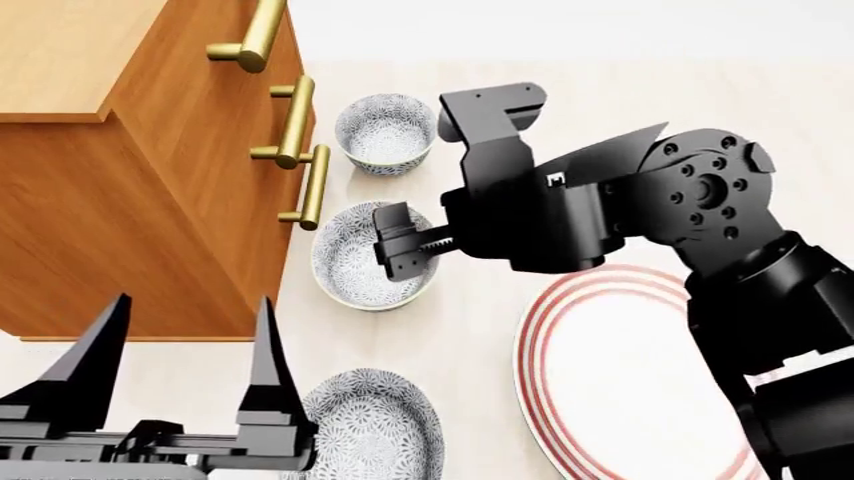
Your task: Put the bowl in the middle on the plate.
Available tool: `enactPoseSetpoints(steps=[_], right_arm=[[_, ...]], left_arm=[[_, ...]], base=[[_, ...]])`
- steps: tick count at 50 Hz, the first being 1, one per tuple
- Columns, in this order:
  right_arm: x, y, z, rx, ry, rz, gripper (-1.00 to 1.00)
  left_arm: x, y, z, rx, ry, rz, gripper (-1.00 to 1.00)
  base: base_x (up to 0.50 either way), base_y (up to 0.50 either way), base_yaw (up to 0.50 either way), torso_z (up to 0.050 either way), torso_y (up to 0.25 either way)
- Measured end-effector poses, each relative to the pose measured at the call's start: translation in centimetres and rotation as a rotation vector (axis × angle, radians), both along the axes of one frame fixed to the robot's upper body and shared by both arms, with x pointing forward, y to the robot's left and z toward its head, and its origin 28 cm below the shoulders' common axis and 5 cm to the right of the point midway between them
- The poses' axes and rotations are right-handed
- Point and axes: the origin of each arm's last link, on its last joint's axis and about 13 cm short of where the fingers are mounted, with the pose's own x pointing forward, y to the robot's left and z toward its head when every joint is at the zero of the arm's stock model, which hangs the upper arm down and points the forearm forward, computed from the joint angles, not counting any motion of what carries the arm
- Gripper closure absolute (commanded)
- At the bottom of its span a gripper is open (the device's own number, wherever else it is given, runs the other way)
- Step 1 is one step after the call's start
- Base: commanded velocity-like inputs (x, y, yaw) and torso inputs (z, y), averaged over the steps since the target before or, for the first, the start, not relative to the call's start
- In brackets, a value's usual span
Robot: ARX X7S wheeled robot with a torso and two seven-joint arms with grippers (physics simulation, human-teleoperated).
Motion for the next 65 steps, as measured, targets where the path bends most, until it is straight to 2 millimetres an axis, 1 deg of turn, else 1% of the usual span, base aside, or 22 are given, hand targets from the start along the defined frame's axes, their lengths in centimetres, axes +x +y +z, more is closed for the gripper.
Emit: enactPoseSetpoints(steps=[23,39,65], right_arm=[[1.5,0.7,-2.0,-0.009,0.02,-0.01,-1.0],[2.6,0.8,-2.9,-0.011,0.018,-0.024,-1.0],[3.3,1.5,-4.2,-0.014,0.025,-0.006,-1.0]], left_arm=[[0.3,0.0,-0.3,0.001,0.009,0.003,-1.0],[0.4,0.0,-0.4,0.001,0.014,0.002,-1.0],[0.5,0.1,-0.5,0.003,0.017,0.0,-1.0]], base=[[0.0,0.0,0.0,0.0,0.0],[0.0,0.0,0.0,0.0,0.0],[0.0,0.0,0.0,0.0,0.0]])
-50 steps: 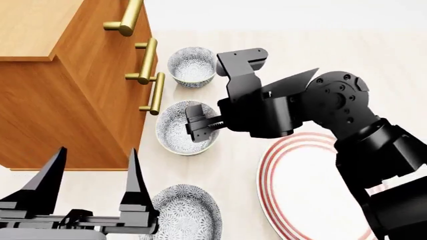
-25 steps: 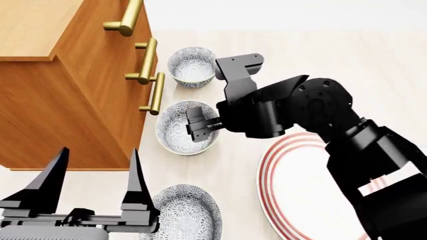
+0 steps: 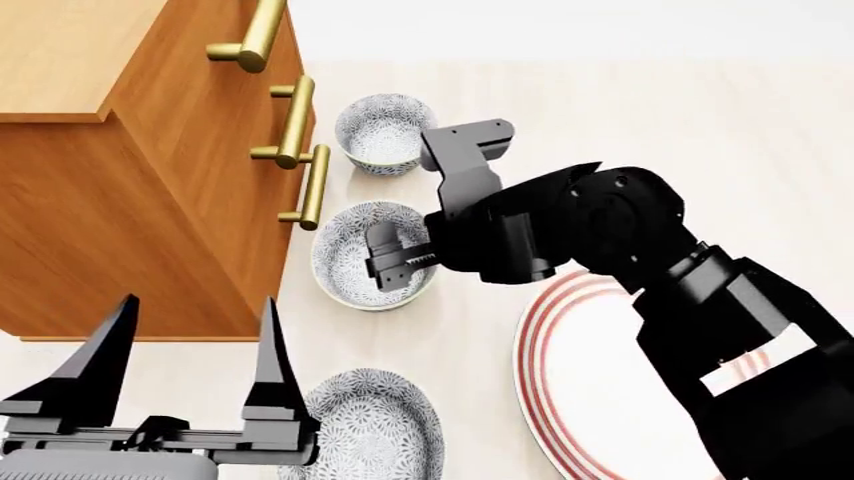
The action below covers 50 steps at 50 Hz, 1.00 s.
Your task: Put the bowl in the middle on the plate.
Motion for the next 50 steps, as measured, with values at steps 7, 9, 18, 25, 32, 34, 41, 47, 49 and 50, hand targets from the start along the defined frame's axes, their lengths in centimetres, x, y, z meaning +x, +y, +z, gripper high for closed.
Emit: enactPoseSetpoints(steps=[7,9,18,25,32,34,41,47,49,50], right_arm=[[0.1,0.1,-0.3,0.002,0.002,0.002,-1.0],[0.1,0.1,-0.4,0.003,0.003,0.003,-1.0],[0.4,0.2,-0.9,0.005,0.011,0.005,-1.0],[0.5,0.2,-1.3,0.006,0.018,0.005,-1.0],[0.5,0.2,-1.6,0.006,0.023,0.007,-1.0],[0.6,0.2,-1.8,0.006,0.024,0.007,-1.0],[0.6,0.2,-2.1,0.007,0.028,0.007,1.0],[0.5,0.2,-2.2,0.006,0.027,0.006,1.0],[0.6,0.1,-2.3,-0.001,0.021,0.001,1.0],[0.6,0.1,-2.3,-0.004,0.018,-0.001,1.0]], left_arm=[[0.0,0.0,0.0,0.0,0.0,0.0,-1.0],[0.0,0.0,0.0,0.001,0.0,-0.001,-1.0],[0.0,0.0,0.0,0.003,-0.001,-0.002,-1.0],[0.0,0.0,0.0,0.003,-0.001,-0.005,-1.0],[-0.1,0.0,0.1,0.004,0.0,-0.007,-1.0],[-0.1,0.0,0.1,0.005,0.0,-0.008,-1.0],[-0.1,0.0,0.1,0.007,0.0,-0.008,-1.0],[-0.1,-0.1,0.0,0.008,0.001,-0.008,-1.0],[-0.1,-0.1,0.0,0.008,0.001,-0.008,-1.0],[-0.1,-0.1,0.0,0.008,0.001,-0.008,-1.0]], base=[[0.0,0.0,0.0,0.0,0.0],[0.0,0.0,0.0,0.0,0.0],[0.0,0.0,0.0,0.0,0.0],[0.0,0.0,0.0,0.0,0.0],[0.0,0.0,0.0,0.0,0.0],[0.0,0.0,0.0,0.0,0.0],[0.0,0.0,0.0,0.0,0.0],[0.0,0.0,0.0,0.0,0.0],[0.0,0.0,0.0,0.0,0.0],[0.0,0.0,0.0,0.0,0.0]])
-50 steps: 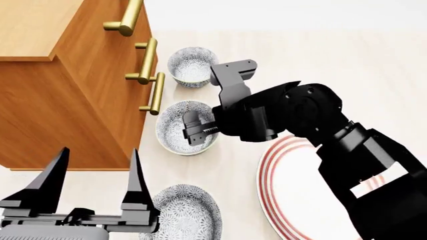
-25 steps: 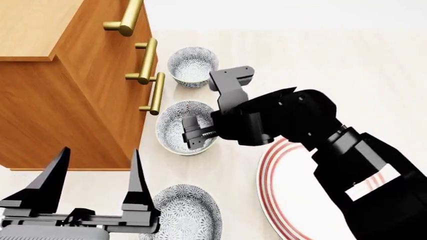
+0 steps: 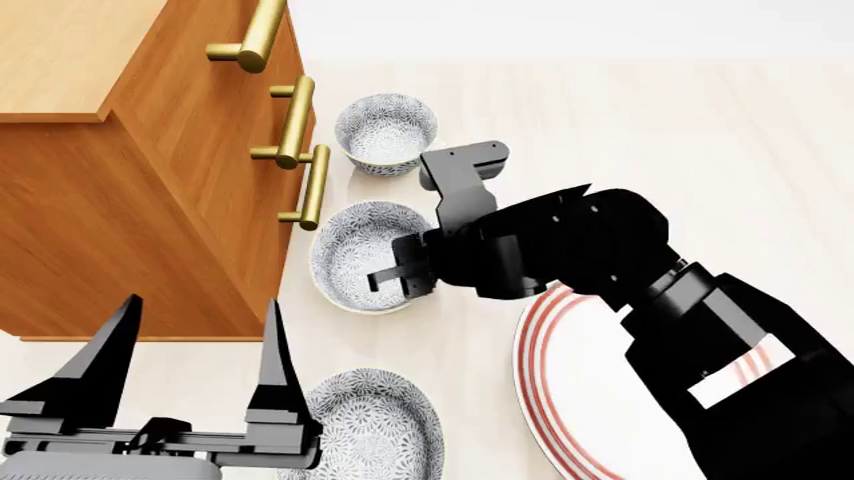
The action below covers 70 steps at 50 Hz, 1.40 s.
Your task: Put the bowl in the middle on the plate.
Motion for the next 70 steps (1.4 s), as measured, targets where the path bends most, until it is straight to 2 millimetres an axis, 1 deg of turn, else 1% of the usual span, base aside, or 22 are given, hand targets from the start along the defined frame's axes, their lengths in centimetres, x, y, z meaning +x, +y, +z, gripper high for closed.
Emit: enactPoseSetpoints(steps=[12,24,34,46,52,60,70], right_arm=[[0.0,-0.1,0.2,-0.003,-0.021,0.002,1.0],[-0.3,-0.3,1.0,0.005,-0.028,0.018,1.0],[-0.7,-1.1,2.2,-0.012,-0.046,0.015,1.0],[-1.3,-2.0,4.1,-0.024,-0.08,0.016,1.0],[-1.9,-2.8,5.4,-0.019,-0.1,0.015,1.0],[-3.1,-4.4,7.3,0.002,-0.126,0.003,1.0],[-5.4,-6.8,9.4,0.044,-0.158,-0.024,1.0]], left_arm=[[0.0,0.0,-0.1,-0.001,0.001,0.0,-1.0],[0.1,-0.1,-0.1,-0.001,0.003,-0.002,-1.0],[0.1,-0.1,-0.1,-0.001,0.003,-0.002,-1.0],[0.1,0.0,-0.1,-0.003,0.003,0.001,-1.0],[0.1,0.0,-0.1,-0.004,0.004,0.003,-1.0],[0.2,0.0,-0.2,-0.004,0.005,0.005,-1.0],[0.2,0.0,-0.2,-0.002,0.006,0.009,-1.0]], base=[[0.0,0.0,0.0,0.0,0.0],[0.0,0.0,0.0,0.0,0.0],[0.0,0.0,0.0,0.0,0.0],[0.0,0.0,0.0,0.0,0.0],[0.0,0.0,0.0,0.0,0.0],[0.0,0.0,0.0,0.0,0.0],[0.0,0.0,0.0,0.0,0.0]])
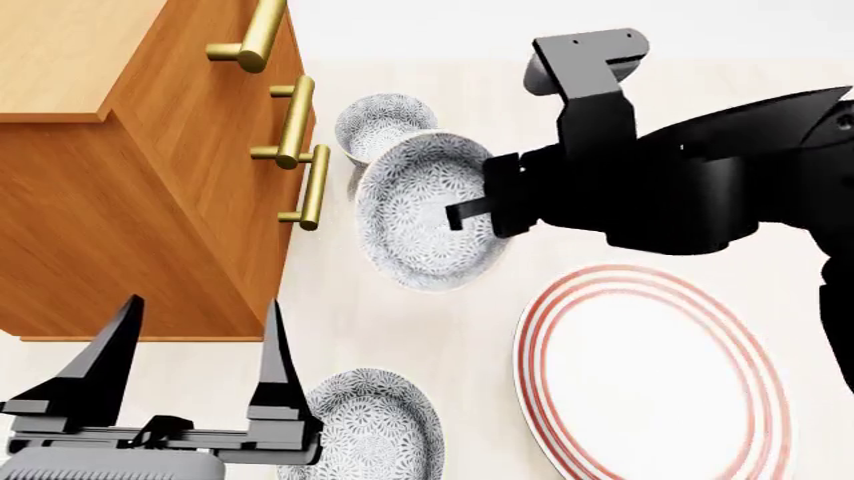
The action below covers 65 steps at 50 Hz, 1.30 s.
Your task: Put the bowl in the middle on the plate.
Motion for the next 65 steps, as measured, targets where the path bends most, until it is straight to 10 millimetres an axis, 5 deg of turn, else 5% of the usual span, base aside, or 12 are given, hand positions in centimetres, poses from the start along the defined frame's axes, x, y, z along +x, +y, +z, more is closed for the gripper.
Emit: enactPoseSetpoints(steps=[17,65], right_arm=[[-3.6,-4.1,1.2,0.091,-0.046,-0.08,1.0],[-10.8,-11.6,-1.2,0.174,-0.019,-0.34,1.0]], left_arm=[[0.0,0.0,-0.1,0.006,0.001,0.003,-1.0],[0.1,0.1,-0.1,0.015,-0.001,0.022,-1.0]], base=[[0.0,0.0,0.0,0.0,0.0],[0.0,0.0,0.0,0.0,0.0]])
